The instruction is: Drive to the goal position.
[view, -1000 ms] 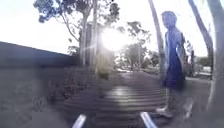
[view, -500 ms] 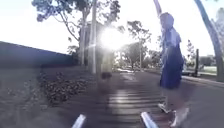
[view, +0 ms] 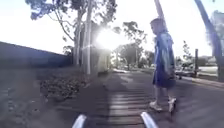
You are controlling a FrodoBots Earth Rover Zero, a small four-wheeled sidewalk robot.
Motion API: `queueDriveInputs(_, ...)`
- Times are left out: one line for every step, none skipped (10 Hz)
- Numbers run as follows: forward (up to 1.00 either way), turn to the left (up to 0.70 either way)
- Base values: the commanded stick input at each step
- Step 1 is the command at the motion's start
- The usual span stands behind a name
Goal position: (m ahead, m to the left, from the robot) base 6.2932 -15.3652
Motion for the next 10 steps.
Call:
queueDriveInputs(0.98, 0.0)
queueDriveInputs(0.98, -0.07)
queueDriveInputs(0.98, -0.37)
queueDriveInputs(0.98, -0.38)
queueDriveInputs(0.98, -0.18)
queueDriveInputs(0.98, 0.0)
queueDriveInputs(0.98, 0.0)
queueDriveInputs(0.98, 0.0)
queueDriveInputs(0.98, 0.0)
queueDriveInputs(0.98, -0.27)
